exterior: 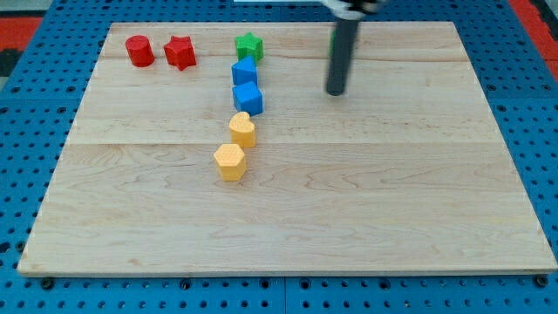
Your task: Push the triangle towards the red star
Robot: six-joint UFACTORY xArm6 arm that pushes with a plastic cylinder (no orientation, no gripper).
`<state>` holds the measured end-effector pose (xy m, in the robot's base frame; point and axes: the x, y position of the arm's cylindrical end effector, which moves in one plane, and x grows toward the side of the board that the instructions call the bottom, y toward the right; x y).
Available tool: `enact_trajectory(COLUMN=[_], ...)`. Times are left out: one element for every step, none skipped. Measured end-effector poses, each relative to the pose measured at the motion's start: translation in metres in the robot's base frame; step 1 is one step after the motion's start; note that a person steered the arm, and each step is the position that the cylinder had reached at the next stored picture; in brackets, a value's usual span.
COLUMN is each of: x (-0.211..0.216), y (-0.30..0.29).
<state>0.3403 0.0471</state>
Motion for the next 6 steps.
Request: enact_trajectory(x=[-0.005, -0.046, -0.081, -0.085, -0.081, -0.053], y=[-0.051, -0.095, -0.101, -0.137, -0.139, -0.180])
